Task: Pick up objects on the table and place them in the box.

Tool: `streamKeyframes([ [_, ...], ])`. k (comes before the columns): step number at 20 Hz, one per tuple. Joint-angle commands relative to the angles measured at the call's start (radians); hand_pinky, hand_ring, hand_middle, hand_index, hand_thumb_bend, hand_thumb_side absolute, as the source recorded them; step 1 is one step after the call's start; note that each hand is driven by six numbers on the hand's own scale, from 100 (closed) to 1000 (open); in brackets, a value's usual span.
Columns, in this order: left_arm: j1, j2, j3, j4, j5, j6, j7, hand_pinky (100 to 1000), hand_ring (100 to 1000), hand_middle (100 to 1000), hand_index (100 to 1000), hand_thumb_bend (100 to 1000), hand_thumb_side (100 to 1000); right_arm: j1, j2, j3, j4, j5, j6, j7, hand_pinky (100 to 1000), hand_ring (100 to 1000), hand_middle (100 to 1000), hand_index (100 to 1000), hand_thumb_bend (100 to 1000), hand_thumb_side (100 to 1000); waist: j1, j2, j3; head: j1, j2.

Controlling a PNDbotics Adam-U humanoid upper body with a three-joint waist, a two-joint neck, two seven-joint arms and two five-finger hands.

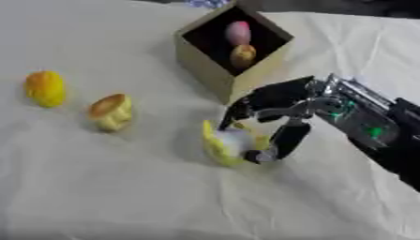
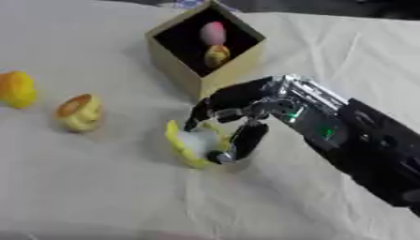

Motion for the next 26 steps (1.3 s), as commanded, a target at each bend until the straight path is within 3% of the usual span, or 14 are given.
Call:
streamKeyframes([
  [1, -0.009, 0.013, -0.002, -0.018, 0.005, -0.001, -0.005, 857, 657, 712, 799, 125, 854, -0.007, 0.000, 0.002, 0.020, 0.026, -0.021, 0.011, 894, 866, 792, 887, 292, 400, 0.004, -0.012, 0.002, 0.001, -0.012],
  [5, -0.008, 0.012, -0.002, -0.018, 0.006, -0.001, -0.007, 857, 657, 712, 798, 125, 854, -0.009, 0.011, -0.007, 0.016, 0.016, -0.026, -0.017, 873, 776, 591, 733, 284, 354, 0.005, -0.009, 0.004, 0.002, -0.011],
  [8, -0.007, 0.013, -0.001, -0.017, 0.007, -0.001, -0.007, 857, 658, 712, 798, 125, 854, -0.015, 0.004, -0.024, -0.014, -0.014, -0.011, -0.063, 854, 697, 514, 658, 235, 321, 0.004, -0.010, 0.003, 0.003, -0.011],
  [17, -0.003, 0.013, 0.002, -0.018, 0.008, -0.001, -0.007, 857, 659, 712, 797, 130, 855, -0.062, -0.073, -0.096, -0.117, -0.091, 0.051, -0.169, 851, 665, 485, 626, 139, 188, 0.003, -0.022, -0.006, 0.009, -0.011],
  [18, -0.002, 0.014, 0.002, -0.018, 0.008, -0.001, -0.007, 857, 659, 712, 797, 126, 851, -0.071, -0.083, -0.108, -0.128, -0.099, 0.054, -0.173, 853, 662, 488, 630, 100, 251, 0.003, -0.024, -0.007, 0.009, -0.010],
  [19, -0.001, 0.014, 0.003, -0.018, 0.008, -0.001, -0.007, 857, 658, 712, 797, 125, 850, -0.081, -0.090, -0.121, -0.135, -0.110, 0.060, -0.178, 853, 663, 486, 631, 136, 159, 0.003, -0.025, -0.008, 0.009, -0.010],
  [23, 0.001, 0.016, 0.002, -0.018, 0.007, -0.001, -0.007, 856, 658, 711, 797, 123, 849, -0.149, -0.103, -0.173, -0.126, -0.135, 0.090, -0.202, 857, 665, 489, 636, 159, 125, 0.006, -0.030, -0.009, 0.007, -0.008],
  [26, 0.001, 0.018, 0.000, -0.017, 0.007, -0.002, -0.009, 856, 657, 710, 797, 121, 848, -0.213, -0.076, -0.209, -0.047, -0.119, 0.115, -0.225, 860, 666, 492, 645, 171, 119, 0.009, -0.031, -0.005, 0.002, -0.010],
])
